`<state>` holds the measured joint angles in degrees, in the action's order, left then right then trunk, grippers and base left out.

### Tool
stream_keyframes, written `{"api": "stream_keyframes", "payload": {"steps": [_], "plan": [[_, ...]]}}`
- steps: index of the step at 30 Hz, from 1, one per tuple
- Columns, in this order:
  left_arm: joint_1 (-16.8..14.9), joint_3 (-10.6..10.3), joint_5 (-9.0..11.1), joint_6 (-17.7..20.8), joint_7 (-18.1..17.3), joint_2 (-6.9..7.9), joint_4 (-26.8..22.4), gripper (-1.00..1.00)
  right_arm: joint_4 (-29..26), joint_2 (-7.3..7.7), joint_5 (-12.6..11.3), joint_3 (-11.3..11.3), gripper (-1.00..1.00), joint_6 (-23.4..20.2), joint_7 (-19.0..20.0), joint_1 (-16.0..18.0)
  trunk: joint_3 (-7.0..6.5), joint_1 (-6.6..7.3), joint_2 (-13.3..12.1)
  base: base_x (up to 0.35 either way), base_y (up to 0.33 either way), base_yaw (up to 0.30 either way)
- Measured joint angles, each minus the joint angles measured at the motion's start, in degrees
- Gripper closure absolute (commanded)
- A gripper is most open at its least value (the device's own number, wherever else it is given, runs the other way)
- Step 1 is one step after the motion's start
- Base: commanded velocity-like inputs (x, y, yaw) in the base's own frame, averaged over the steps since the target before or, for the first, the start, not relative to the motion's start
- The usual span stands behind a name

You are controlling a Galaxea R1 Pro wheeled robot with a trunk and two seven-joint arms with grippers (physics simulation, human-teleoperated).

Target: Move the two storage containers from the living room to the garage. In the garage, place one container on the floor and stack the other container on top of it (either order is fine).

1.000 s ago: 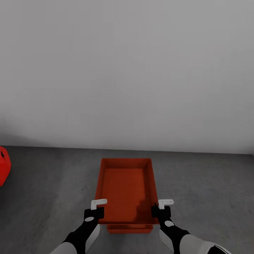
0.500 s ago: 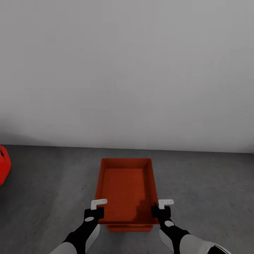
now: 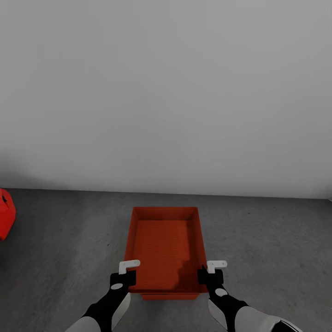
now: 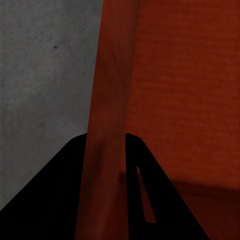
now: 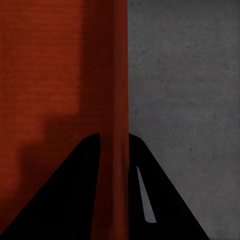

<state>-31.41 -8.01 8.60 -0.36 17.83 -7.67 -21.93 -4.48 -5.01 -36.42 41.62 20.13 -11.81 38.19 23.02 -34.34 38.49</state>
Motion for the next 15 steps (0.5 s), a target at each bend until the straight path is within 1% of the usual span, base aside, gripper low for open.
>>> {"api": "stream_keyframes", "payload": {"steps": [15], "plan": [[0.0,-0.1,0.1,0.0,0.0,0.02,0.0,1.00,0.0,-0.01,0.0,0.0,1.00,0.0,0.0,0.0,0.00,0.00,0.0,-0.006,0.000,0.000]]}}
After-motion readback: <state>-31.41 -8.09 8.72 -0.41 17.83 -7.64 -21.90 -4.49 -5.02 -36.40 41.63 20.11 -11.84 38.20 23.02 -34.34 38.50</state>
